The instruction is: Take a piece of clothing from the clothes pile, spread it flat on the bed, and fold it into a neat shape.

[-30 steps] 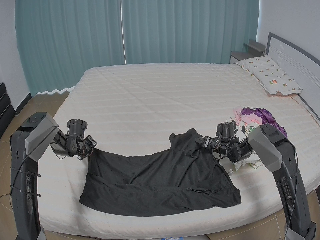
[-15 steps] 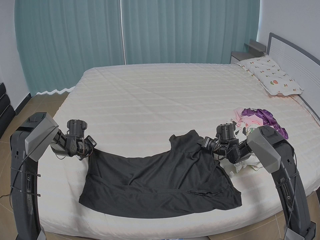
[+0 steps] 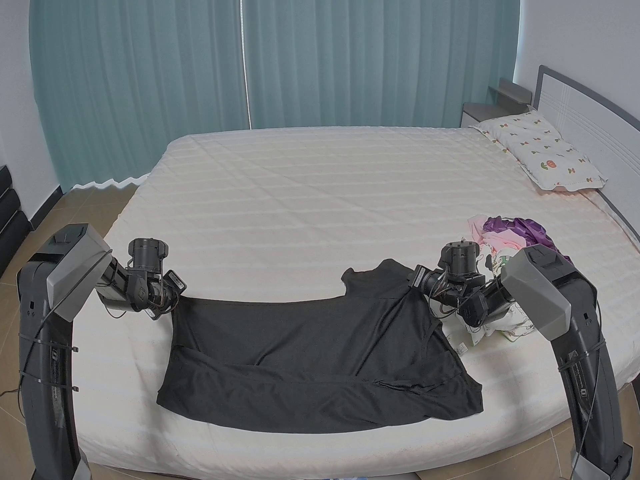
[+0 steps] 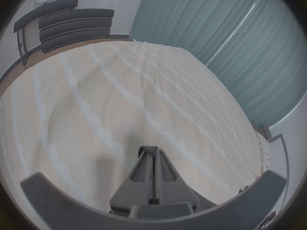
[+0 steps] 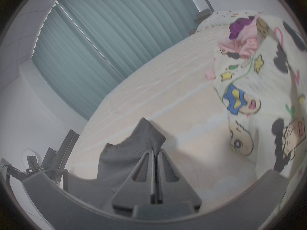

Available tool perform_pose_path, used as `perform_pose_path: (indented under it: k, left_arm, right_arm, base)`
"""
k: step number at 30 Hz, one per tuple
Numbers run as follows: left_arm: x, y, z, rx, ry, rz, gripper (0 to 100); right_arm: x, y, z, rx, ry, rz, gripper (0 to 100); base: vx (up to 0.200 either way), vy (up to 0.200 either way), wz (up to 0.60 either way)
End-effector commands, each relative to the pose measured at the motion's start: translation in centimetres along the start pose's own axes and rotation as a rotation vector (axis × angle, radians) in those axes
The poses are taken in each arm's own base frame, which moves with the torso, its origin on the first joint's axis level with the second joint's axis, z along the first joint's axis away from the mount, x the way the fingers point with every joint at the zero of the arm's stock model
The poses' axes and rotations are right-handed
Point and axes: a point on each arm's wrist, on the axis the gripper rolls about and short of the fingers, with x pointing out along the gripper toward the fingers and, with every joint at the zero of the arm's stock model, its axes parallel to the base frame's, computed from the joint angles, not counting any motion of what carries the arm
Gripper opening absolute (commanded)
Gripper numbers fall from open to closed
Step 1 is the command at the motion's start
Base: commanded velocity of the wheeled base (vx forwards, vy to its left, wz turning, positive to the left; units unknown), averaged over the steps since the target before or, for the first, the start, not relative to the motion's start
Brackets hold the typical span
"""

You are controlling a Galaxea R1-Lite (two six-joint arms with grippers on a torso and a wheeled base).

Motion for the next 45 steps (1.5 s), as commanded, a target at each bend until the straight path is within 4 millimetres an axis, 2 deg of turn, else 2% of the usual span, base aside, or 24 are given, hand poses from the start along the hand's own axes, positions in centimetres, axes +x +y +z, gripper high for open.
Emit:
perform_pose_path:
  k: [1, 2, 3, 6, 17, 21, 29, 30, 40, 43, 45]
  left_arm:
    - [-0.1, 0.2, 0.2, -0.002, -0.004, 0.006, 0]
    - [-0.1, 0.3, 0.3, -0.002, -0.006, 0.007, 0]
    - [0.0, 0.3, 0.4, -0.002, -0.006, 0.008, 0]
    - [-0.1, 0.5, 0.6, -0.006, -0.009, 0.012, 0]
    - [0.0, 0.9, 1.1, -0.013, -0.007, 0.028, 0]
    - [-0.1, 1.2, 1.4, -0.017, 0.005, 0.050, 0]
    - [0.0, 1.2, 1.6, -0.018, 0.023, 0.070, 0]
    - [0.0, 1.2, 1.6, -0.018, 0.023, 0.070, 0]
    - [0.1, 1.4, 1.8, -0.022, 0.019, 0.072, 0]
    - [0.1, 1.4, 1.8, -0.022, 0.019, 0.072, 0]
    - [-0.1, 1.3, 1.9, -0.023, 0.016, 0.070, 0]
  right_arm:
    - [0.0, 0.8, 0.0, -0.011, 0.000, 0.012, 0]
    - [0.1, 0.9, -0.3, -0.013, 0.005, 0.014, 0]
    - [0.2, 1.0, -0.5, -0.014, 0.008, 0.016, 100]
    - [0.3, 0.8, -1.1, -0.018, 0.015, 0.015, 100]
    - [-0.4, -1.1, -0.4, 0.013, 0.036, -0.003, 100]
    - [-1.8, -1.5, -1.8, 0.008, 0.105, 0.068, 100]
    - [-1.4, -1.5, -2.7, 0.002, 0.108, 0.098, 100]
    - [-1.4, -1.5, -2.7, 0.002, 0.108, 0.098, 0]
    - [-1.9, -2.0, -2.3, 0.013, 0.094, 0.085, 0]
    - [-2.2, -1.9, -1.8, 0.013, 0.082, 0.087, 0]
    - [-3.1, -1.6, -1.0, 0.017, 0.072, 0.089, 0]
  base:
    - [0.000, 0.000, 0.00]
    - [0.000, 0.000, 0.00]
    - [0.000, 0.000, 0.00]
    - [0.000, 0.000, 0.00]
    - [0.000, 0.000, 0.00]
    - [0.000, 0.000, 0.00]
    - [0.000, 0.000, 0.00]
    - [0.000, 0.000, 0.00]
    - [0.000, 0.000, 0.00]
    - [0.000, 0.000, 0.00]
    - [0.000, 0.000, 0.00]
